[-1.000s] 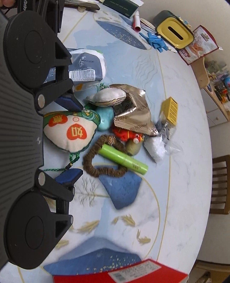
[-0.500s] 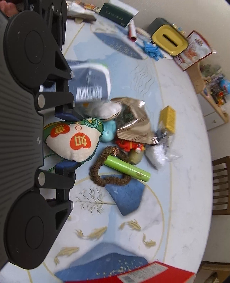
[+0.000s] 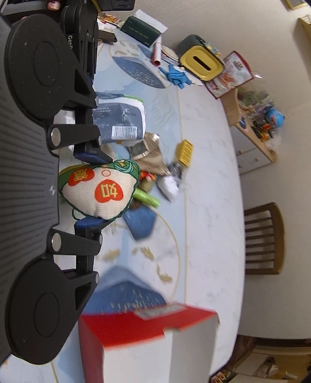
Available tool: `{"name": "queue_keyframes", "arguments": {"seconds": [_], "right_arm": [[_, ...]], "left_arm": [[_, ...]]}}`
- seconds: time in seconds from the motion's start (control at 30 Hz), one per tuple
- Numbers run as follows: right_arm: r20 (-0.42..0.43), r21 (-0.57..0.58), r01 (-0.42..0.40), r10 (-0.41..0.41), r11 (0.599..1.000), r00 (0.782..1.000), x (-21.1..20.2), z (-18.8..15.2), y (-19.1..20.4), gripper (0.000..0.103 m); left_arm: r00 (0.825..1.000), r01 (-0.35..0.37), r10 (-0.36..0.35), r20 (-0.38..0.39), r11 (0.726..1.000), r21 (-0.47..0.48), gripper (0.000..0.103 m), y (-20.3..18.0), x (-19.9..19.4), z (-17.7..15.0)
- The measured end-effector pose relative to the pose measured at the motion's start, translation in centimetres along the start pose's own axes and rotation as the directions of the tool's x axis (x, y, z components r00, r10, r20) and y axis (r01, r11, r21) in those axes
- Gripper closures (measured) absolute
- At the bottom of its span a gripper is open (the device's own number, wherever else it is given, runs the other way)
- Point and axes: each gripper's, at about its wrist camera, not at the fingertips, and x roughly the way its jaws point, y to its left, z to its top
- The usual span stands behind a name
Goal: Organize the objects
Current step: 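Lift the snack bag with the left tool while the right tool lifts the pouch toward the box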
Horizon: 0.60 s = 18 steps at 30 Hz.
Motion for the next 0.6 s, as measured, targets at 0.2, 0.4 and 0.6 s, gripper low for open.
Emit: {"name": "queue_keyframes", "arguments": {"seconds": [0.2, 0.4, 0.6], "right_arm": [[0.034, 0.006, 0.016, -0.016, 1.0, 0.999, -3.8, 1.2, -4.9, 0.06], [0.09, -0.005, 0.034, -0.034, 0.999, 0.995, -7.7, 2.8, -10.8, 0.06], [0.134, 0.008, 0.074, -0.075, 0.997, 0.988, -10.7, 3.9, -17.5, 0.06]], "left_arm": [[1.0, 0.004, -0.005, 0.015, 0.999, 0.04, 0.09, -5.0, 0.3, 1.4], [1.0, 0.005, -0.008, 0.024, 0.996, 0.092, 0.089, -11.5, 2.3, 2.9], [0.999, 0.017, -0.021, 0.024, 0.987, 0.157, 0.089, -18.2, 5.5, 4.3]]}}
